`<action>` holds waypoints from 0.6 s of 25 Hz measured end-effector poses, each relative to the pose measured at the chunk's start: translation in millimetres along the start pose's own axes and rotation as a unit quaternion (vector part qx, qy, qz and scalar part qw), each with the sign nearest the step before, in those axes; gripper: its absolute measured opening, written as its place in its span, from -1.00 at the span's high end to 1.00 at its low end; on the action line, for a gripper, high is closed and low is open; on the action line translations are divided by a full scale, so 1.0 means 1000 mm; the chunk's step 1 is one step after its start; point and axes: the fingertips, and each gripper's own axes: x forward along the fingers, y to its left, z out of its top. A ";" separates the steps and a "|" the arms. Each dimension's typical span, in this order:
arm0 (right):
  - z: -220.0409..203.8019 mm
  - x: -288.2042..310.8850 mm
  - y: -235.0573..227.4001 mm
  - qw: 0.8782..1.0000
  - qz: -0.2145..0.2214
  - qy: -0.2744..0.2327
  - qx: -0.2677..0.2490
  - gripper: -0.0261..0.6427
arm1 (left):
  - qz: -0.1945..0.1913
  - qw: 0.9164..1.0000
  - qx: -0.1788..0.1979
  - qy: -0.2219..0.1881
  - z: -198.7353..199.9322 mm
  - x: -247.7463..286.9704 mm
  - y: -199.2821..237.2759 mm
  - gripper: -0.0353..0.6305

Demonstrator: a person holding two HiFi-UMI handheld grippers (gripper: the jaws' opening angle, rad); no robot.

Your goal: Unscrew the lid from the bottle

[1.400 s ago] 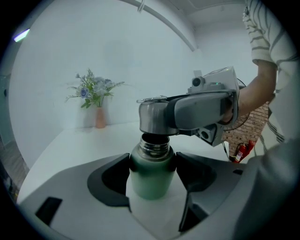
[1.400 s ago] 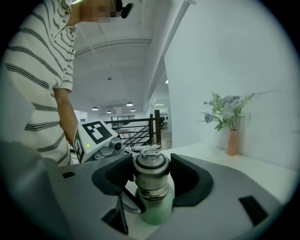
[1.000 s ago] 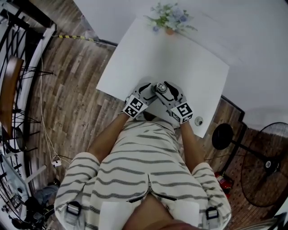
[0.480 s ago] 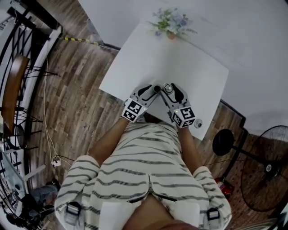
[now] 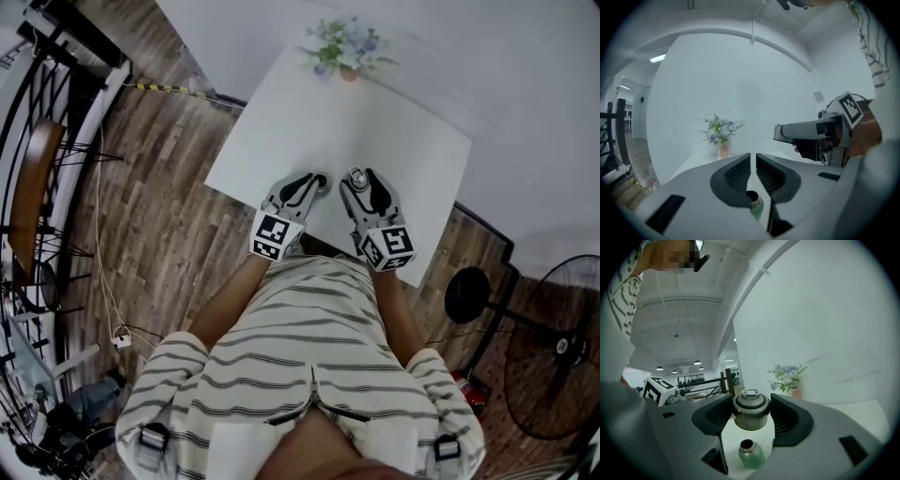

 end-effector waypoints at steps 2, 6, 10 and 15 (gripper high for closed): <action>0.009 -0.004 -0.003 1.000 -0.003 -0.005 -0.002 0.14 | 0.014 1.000 -0.001 -0.008 0.012 -0.002 0.000 0.88; 0.022 -0.010 -0.006 1.000 -0.008 -0.004 -0.010 0.14 | 0.028 0.999 -0.007 -0.021 0.032 -0.007 -0.002 0.89; 0.035 -0.012 -0.005 1.000 -0.011 -0.012 -0.013 0.14 | 0.035 0.999 -0.010 -0.033 0.047 -0.010 -0.004 0.89; 0.046 -0.012 -0.004 1.000 -0.012 -0.020 -0.017 0.14 | 0.052 0.998 -0.004 -0.039 0.059 -0.015 -0.003 0.89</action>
